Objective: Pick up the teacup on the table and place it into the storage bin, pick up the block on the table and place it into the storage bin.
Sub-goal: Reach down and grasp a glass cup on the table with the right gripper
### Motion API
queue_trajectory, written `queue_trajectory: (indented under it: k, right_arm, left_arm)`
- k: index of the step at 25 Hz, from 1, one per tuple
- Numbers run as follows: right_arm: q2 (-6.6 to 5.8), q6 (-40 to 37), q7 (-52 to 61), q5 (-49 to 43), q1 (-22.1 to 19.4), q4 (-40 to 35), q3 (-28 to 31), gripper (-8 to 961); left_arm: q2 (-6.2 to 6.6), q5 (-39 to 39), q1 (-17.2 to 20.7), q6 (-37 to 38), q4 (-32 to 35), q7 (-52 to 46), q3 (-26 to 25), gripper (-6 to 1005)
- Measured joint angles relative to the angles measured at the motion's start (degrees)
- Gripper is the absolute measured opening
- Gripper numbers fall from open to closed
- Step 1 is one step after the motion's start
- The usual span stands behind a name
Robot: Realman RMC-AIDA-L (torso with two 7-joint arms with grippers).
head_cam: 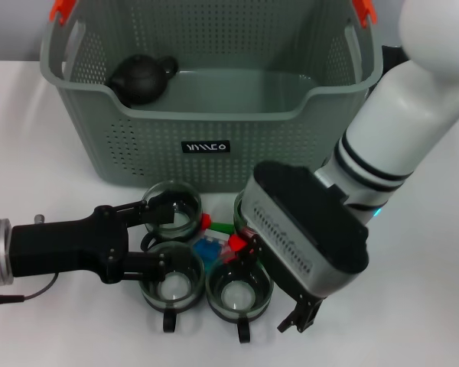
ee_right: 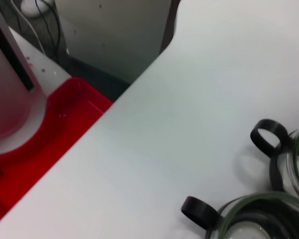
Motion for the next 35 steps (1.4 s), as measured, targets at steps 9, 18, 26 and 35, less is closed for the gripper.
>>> queue_trajectory:
  k: [9,18,26,35]
  right_arm:
    - [0.08,3.61,0.99,-0.10,-0.03,-0.12,-4.91,940]
    - [0.09,5.78,1.03,-0.30,-0.43,-0.89,-7.65,941]
    - [0.09,6.72,1.09,-0.43,-0.53,-1.58,-9.40,940]
    - [0.09,6.75,2.30,-0.46,-0.55,-2.07,-9.88,812]
  left_arm:
    - [-0.08,-0.09,0.08,-0.07,-0.02,0.00,0.00,932]
    - [-0.08,-0.20,0.04,-0.16,-0.02,0.00,0.00,933]
    - [-0.08,-0.20,0.04,-0.39,-0.01,0.00,0.00,933]
    - [-0.08,-0.20,0.09,-0.66,-0.01,0.00,0.00,932]
